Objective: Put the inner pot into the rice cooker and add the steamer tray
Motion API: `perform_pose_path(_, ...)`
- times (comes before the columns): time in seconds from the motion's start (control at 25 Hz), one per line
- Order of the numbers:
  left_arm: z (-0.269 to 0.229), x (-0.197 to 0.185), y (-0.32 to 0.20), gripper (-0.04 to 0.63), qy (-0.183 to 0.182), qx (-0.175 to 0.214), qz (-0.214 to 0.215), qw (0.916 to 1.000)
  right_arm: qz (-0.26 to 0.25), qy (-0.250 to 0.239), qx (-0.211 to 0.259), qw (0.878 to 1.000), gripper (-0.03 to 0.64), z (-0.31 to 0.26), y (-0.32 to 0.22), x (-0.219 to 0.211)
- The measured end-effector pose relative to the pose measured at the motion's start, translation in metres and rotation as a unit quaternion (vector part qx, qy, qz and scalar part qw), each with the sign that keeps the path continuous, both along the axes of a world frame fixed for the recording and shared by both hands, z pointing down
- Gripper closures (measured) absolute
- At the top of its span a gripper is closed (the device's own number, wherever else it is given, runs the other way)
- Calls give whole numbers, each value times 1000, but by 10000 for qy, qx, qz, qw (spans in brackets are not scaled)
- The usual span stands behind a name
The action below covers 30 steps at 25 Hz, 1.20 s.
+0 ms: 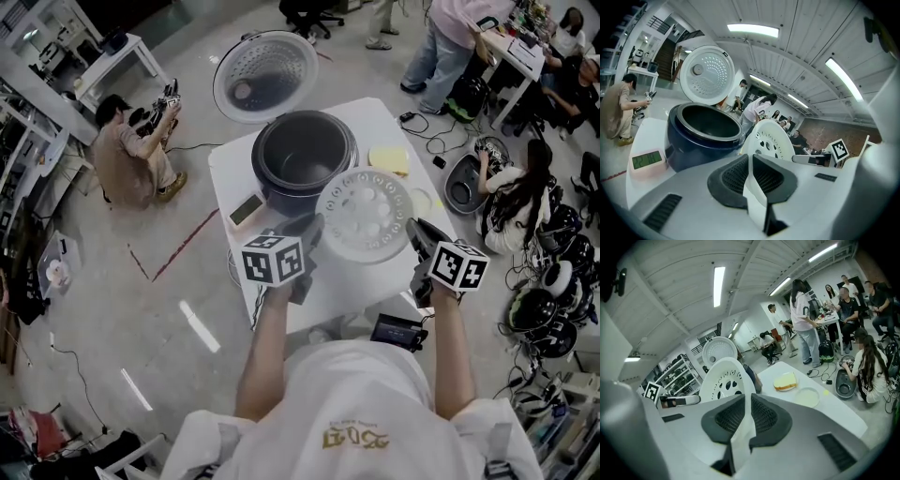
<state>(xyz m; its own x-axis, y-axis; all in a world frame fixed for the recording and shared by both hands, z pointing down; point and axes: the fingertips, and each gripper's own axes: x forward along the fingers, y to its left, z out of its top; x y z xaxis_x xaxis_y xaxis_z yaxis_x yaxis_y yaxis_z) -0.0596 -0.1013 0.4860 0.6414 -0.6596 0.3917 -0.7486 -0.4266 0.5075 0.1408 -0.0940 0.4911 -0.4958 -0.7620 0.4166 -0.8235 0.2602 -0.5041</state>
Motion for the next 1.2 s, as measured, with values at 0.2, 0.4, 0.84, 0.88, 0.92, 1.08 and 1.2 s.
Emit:
perform_pose_path(0.2,-18,-7,-6,552,14,188,-118,9998,-131,-95,181,9997,569,-18,-11,-7)
perform_pose_path(0.4,-35,-21,-14,552,19,324,-279,9991,-312,-150,294,9990,569,-34,-26,-21)
perform_pose_path(0.84,-59,-48,-30,552,44,511,-571,9971,-709,-260,499,9959,571,-59,-53,-50)
perform_pose_path(0.88,-61,-51,-32,552,39,531,-606,9967,-752,-269,523,9954,571,-62,-55,-53)
perform_pose_path(0.92,-63,-54,-34,552,39,549,-641,9964,-794,-280,547,9949,571,-64,-58,-55)
perform_pose_path(1.08,-69,-62,-42,552,54,605,-762,9952,-933,-333,627,9931,571,-73,-71,-64)
perform_pose_path(1.2,-72,-64,-52,552,35,639,-864,9942,-1038,-387,668,9916,571,-75,-85,-67)
